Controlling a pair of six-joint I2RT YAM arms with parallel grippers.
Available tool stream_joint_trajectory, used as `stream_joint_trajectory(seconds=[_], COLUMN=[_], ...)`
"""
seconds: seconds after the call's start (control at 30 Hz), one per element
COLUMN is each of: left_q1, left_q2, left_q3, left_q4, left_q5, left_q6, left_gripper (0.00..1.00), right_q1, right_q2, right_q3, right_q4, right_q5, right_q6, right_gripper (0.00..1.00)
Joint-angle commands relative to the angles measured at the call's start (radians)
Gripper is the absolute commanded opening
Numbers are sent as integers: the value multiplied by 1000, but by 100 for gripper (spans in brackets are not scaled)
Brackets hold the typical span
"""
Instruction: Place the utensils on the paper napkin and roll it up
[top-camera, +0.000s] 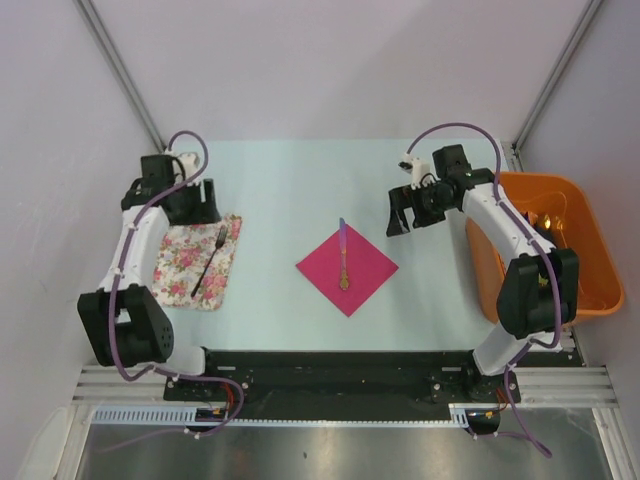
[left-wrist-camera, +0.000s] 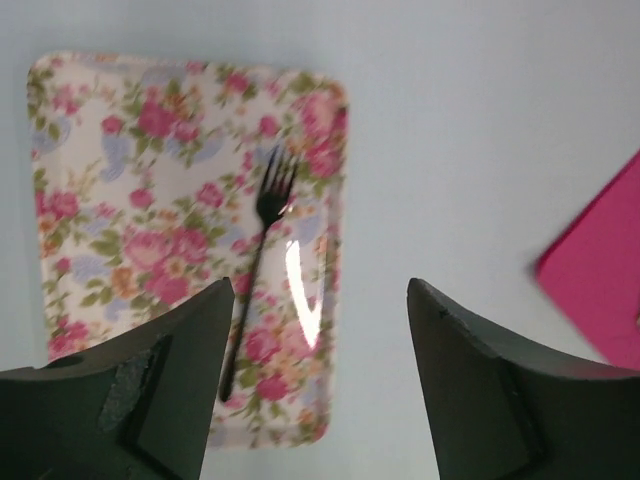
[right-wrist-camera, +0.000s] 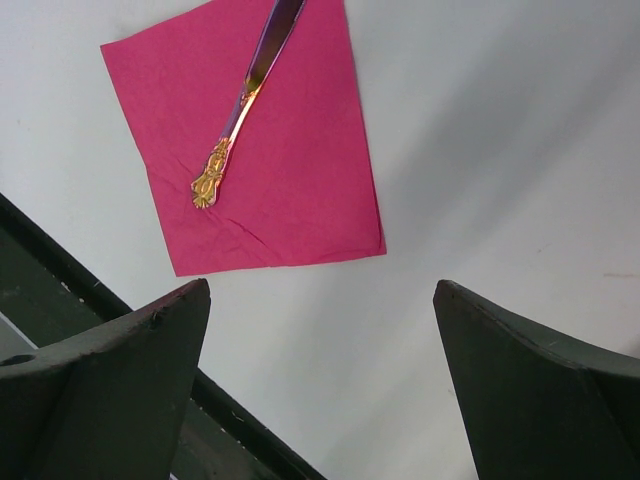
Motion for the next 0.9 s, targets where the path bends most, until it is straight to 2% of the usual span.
stream_joint_trajectory(seconds=[0.0,0.13,0.27,0.43,0.53,0.87], left_q1=[126,134,134,122,105,47], left_q2=[46,82,157,232,273,349], left_q3=[-46,-98,-115,-127,-121,-133], left_q4=[-69,-26,3,52,62,94], left_q5=[81,32,16,4,1,-28], left_q6=[278,407,456,492,510,509], left_gripper=[70,63,54,50,43,41], right_q1=[17,30,38,37,38,38], right_q2=[25,31,28,13,7,-10], right_q3=[61,49,32,18,11,0], right_q4=[19,20,17,16,10,-10], right_q5=[-15,-3,23,49,55,78], right_q6=[1,-14,-31,-42,-46,-71], right_gripper=[100,100,100,100,100,100])
